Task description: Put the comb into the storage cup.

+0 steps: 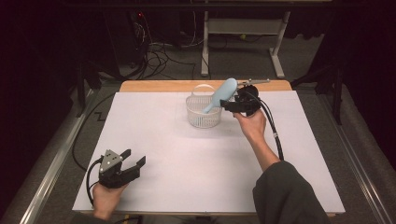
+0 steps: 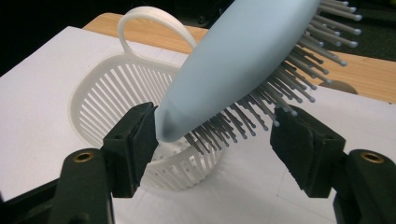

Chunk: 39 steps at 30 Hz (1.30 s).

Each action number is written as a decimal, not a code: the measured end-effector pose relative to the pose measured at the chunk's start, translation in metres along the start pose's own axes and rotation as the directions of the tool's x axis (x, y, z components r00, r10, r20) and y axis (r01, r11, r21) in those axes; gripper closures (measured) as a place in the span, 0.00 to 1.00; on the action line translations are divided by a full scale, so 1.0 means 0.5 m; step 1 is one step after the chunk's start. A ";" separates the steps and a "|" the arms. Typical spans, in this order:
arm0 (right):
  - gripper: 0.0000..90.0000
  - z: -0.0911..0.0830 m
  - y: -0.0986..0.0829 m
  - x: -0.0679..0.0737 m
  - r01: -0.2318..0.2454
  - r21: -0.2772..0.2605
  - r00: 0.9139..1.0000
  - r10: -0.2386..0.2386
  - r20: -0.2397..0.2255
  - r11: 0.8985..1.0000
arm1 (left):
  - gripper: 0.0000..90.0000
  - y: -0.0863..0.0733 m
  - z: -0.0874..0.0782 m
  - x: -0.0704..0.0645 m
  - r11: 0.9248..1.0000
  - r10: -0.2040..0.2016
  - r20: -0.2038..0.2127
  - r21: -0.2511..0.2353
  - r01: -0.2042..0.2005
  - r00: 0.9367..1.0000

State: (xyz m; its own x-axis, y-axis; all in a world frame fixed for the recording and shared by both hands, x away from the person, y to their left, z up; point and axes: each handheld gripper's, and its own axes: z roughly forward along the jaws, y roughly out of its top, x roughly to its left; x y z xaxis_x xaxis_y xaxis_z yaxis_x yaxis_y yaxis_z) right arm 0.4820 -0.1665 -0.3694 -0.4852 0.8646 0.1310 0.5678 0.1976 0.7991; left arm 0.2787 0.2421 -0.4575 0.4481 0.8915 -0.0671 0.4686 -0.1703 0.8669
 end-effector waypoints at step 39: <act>0.36 -0.064 -0.025 -0.023 0.040 -0.046 0.999 -0.039 0.009 0.998 | 0.40 -0.003 -0.007 0.001 1.000 -0.002 -0.006 -0.001 0.002 1.000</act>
State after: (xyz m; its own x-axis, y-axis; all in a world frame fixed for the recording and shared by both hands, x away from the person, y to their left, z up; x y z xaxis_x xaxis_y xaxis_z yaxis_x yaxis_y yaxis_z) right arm 0.4591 -0.1936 -0.3621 -0.5014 0.8600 0.0943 0.5167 0.2103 0.8300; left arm 0.2756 0.2443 -0.4570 0.4427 0.8943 -0.0657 0.4687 -0.1683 0.8672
